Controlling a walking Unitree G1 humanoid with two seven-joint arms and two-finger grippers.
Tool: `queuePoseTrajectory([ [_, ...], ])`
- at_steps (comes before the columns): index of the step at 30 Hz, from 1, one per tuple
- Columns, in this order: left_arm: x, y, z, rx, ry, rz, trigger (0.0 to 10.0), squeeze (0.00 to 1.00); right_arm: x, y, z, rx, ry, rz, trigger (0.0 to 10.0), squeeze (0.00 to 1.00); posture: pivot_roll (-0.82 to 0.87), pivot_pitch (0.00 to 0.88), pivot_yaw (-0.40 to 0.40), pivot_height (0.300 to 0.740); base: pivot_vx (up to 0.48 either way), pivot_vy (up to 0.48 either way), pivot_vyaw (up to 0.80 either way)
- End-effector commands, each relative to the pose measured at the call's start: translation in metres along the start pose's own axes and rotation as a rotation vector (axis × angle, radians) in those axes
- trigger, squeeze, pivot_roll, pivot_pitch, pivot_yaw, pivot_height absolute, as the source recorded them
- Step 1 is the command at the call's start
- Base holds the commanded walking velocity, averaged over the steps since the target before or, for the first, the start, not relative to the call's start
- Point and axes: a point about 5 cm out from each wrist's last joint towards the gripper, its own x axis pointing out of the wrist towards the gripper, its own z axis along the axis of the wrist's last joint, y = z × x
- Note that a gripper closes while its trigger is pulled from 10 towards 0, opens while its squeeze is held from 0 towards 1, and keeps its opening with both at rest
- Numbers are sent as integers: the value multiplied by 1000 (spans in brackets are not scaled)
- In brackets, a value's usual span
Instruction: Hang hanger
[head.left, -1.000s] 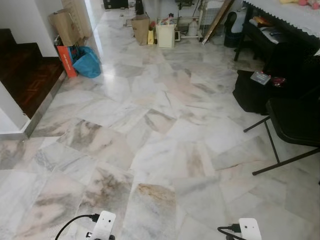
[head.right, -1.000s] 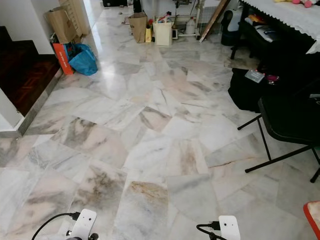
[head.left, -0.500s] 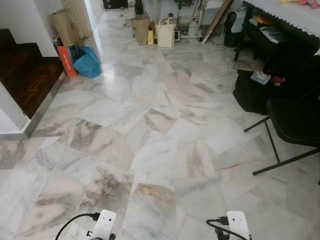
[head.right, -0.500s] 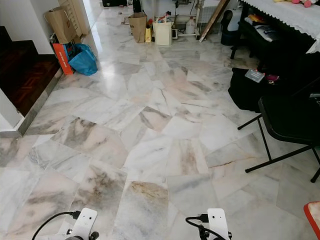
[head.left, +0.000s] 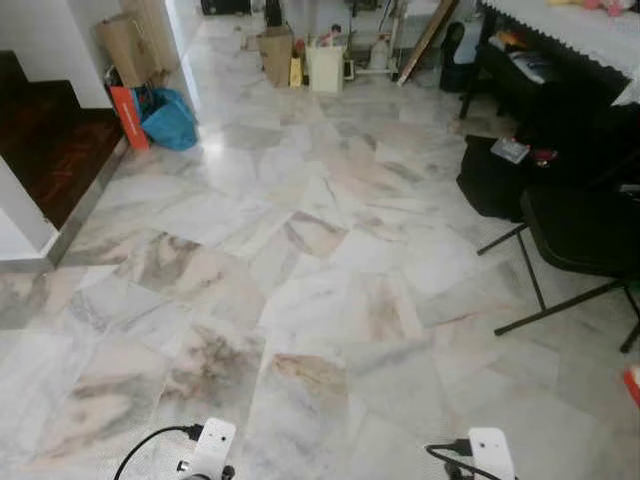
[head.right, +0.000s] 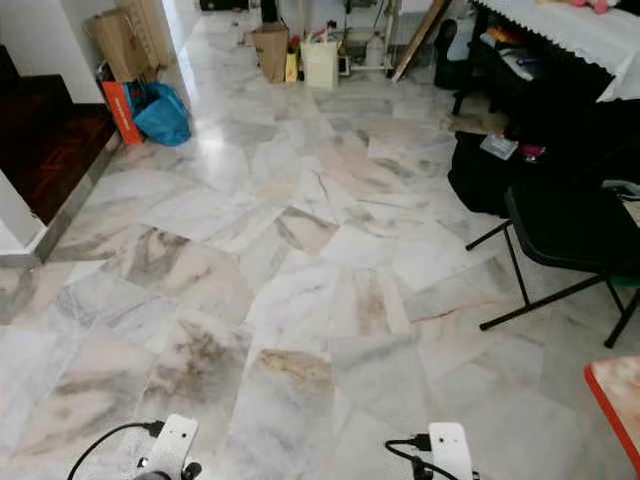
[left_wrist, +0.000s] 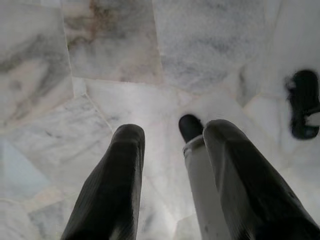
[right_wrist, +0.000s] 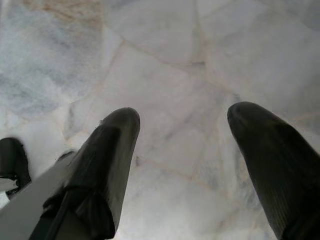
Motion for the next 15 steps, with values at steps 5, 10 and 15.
queuePoseTrajectory([
  [5,-1,-4,-7,-15,24,-4,10000,0,-2,-8,-5,14,19,-10,10000,0,-130,0,10,740,-319,0,0],
  [10,-1,-5,-8,-15,25,-7,10000,0,-1,-6,-2,19,10,-5,10000,0,-130,0,10,740,-323,0,0],
  [15,-1,-5,-8,-13,24,-9,10000,0,0,-5,-1,19,7,-4,10000,0,-127,0,10,740,-322,0,0],
])
